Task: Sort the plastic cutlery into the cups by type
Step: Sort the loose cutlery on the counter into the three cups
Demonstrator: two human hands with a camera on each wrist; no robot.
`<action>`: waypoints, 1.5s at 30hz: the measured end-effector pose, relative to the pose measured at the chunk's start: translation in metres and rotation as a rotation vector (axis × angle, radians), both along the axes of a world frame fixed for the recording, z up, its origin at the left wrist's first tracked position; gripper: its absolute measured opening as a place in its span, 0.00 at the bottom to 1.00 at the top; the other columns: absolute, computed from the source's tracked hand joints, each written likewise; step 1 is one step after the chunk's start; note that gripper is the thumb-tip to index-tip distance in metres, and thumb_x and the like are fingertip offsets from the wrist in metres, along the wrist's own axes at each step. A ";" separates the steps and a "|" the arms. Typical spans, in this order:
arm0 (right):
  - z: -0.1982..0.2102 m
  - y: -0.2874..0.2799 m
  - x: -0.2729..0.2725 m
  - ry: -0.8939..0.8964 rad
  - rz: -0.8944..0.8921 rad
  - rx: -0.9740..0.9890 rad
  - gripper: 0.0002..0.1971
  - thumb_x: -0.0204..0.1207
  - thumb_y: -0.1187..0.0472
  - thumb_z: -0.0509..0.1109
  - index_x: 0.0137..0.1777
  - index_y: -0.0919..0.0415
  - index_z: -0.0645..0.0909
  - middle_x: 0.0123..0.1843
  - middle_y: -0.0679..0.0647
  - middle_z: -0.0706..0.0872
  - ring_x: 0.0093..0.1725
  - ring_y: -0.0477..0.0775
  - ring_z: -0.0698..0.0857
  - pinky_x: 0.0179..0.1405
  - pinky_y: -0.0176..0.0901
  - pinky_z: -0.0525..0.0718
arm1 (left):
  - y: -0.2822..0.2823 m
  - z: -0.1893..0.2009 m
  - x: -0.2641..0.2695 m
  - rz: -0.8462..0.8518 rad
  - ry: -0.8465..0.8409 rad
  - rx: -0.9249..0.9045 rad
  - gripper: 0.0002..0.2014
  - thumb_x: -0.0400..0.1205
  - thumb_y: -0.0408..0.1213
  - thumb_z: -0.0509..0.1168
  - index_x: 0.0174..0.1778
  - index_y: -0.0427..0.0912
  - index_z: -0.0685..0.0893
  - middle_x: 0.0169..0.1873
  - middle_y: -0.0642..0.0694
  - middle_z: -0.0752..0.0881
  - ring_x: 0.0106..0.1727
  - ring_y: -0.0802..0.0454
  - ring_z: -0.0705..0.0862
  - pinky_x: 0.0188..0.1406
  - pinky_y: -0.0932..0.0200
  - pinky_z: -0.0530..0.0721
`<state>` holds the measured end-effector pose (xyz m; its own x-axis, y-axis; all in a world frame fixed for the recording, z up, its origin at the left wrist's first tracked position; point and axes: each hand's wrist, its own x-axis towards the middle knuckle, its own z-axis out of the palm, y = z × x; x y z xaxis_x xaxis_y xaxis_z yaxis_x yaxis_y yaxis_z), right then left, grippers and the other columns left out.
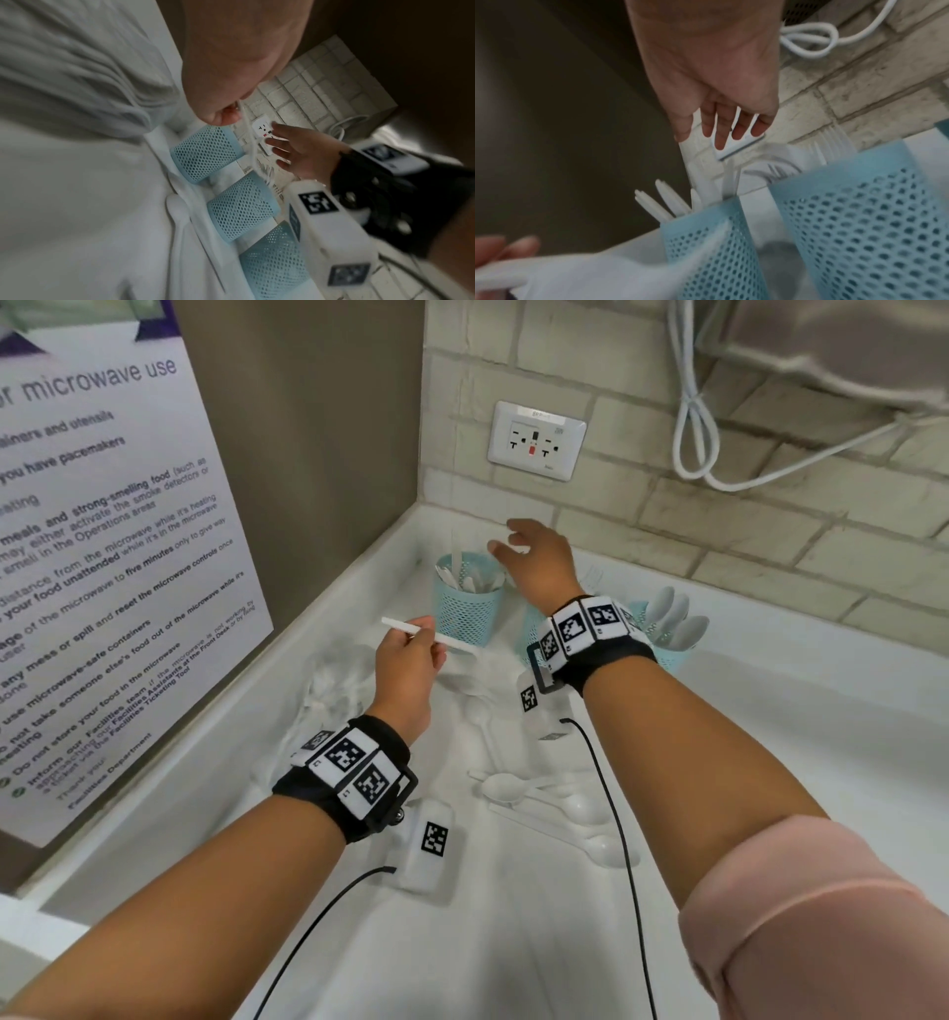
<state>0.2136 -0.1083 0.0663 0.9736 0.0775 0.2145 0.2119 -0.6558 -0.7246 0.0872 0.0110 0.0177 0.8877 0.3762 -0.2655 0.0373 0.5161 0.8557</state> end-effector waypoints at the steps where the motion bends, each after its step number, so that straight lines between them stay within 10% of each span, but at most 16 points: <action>1: 0.005 -0.006 -0.004 -0.061 -0.027 0.041 0.19 0.77 0.49 0.69 0.65 0.56 0.79 0.60 0.53 0.86 0.65 0.58 0.79 0.67 0.54 0.76 | 0.001 0.000 0.000 -0.004 -0.015 -0.057 0.05 0.84 0.30 0.60 0.54 0.37 0.79 0.38 0.47 0.80 0.38 0.58 0.79 0.41 0.69 0.84; 5: 0.032 -0.036 -0.026 -0.066 -0.093 -0.038 0.20 0.80 0.50 0.64 0.50 0.70 0.83 0.48 0.60 0.88 0.51 0.55 0.84 0.51 0.43 0.78 | -0.002 0.001 -0.003 -0.111 -0.095 -0.276 0.04 0.82 0.27 0.63 0.51 0.35 0.82 0.44 0.43 0.86 0.43 0.55 0.87 0.46 0.67 0.87; 9: 0.050 -0.057 -0.053 0.270 -0.016 -0.270 0.31 0.82 0.40 0.53 0.58 0.69 0.82 0.53 0.65 0.87 0.49 0.62 0.86 0.48 0.48 0.82 | -0.010 0.005 0.001 -0.174 -0.135 -0.420 0.05 0.81 0.26 0.64 0.51 0.34 0.82 0.46 0.42 0.86 0.44 0.56 0.88 0.48 0.68 0.87; 12: 0.053 -0.072 -0.071 0.388 0.104 0.083 0.25 0.83 0.42 0.57 0.56 0.65 0.82 0.42 0.56 0.89 0.30 0.47 0.85 0.27 0.35 0.78 | -0.020 0.008 0.003 -0.205 -0.124 -0.450 0.05 0.81 0.26 0.64 0.51 0.33 0.82 0.43 0.43 0.87 0.42 0.57 0.89 0.48 0.69 0.87; 17: 0.046 -0.080 -0.068 0.260 0.164 0.377 0.07 0.80 0.62 0.68 0.50 0.66 0.81 0.35 0.55 0.86 0.25 0.40 0.85 0.27 0.29 0.84 | -0.035 0.015 0.004 -0.278 -0.093 -0.403 0.04 0.80 0.25 0.65 0.45 0.36 0.82 0.34 0.46 0.90 0.38 0.57 0.90 0.40 0.70 0.87; 25: 0.038 -0.105 -0.044 -0.290 -0.325 0.259 0.10 0.83 0.62 0.59 0.50 0.65 0.81 0.40 0.59 0.84 0.40 0.64 0.86 0.46 0.57 0.87 | -0.019 -0.004 0.020 -0.421 0.025 0.825 0.07 0.78 0.35 0.69 0.51 0.40 0.85 0.49 0.47 0.86 0.53 0.50 0.83 0.55 0.60 0.80; 29: 0.026 -0.103 -0.042 -0.323 -0.297 -0.057 0.14 0.84 0.62 0.56 0.56 0.66 0.82 0.48 0.64 0.87 0.45 0.61 0.84 0.45 0.47 0.80 | -0.011 -0.019 0.031 -0.684 0.189 1.344 0.16 0.80 0.42 0.67 0.64 0.45 0.81 0.67 0.45 0.79 0.71 0.43 0.73 0.72 0.54 0.69; 38: -0.014 -0.091 -0.031 0.055 -0.178 -0.649 0.17 0.85 0.59 0.50 0.67 0.53 0.77 0.61 0.65 0.77 0.64 0.67 0.73 0.61 0.55 0.71 | -0.011 -0.040 0.040 -0.720 0.247 1.553 0.25 0.81 0.40 0.62 0.76 0.50 0.68 0.72 0.42 0.71 0.73 0.40 0.66 0.73 0.47 0.67; 42: -0.003 -0.090 -0.043 -0.039 -0.260 -0.561 0.23 0.85 0.49 0.53 0.78 0.55 0.66 0.72 0.66 0.70 0.72 0.67 0.67 0.69 0.56 0.67 | -0.012 -0.042 0.038 -0.778 0.238 1.577 0.23 0.85 0.41 0.58 0.78 0.54 0.66 0.73 0.40 0.68 0.73 0.37 0.65 0.73 0.47 0.66; 45: 0.014 -0.090 -0.066 -0.158 -0.354 -0.407 0.17 0.81 0.59 0.60 0.67 0.63 0.76 0.67 0.64 0.74 0.66 0.65 0.76 0.60 0.50 0.74 | -0.015 -0.044 0.038 -0.848 0.253 1.665 0.22 0.86 0.43 0.55 0.78 0.55 0.66 0.73 0.40 0.69 0.72 0.36 0.66 0.72 0.47 0.67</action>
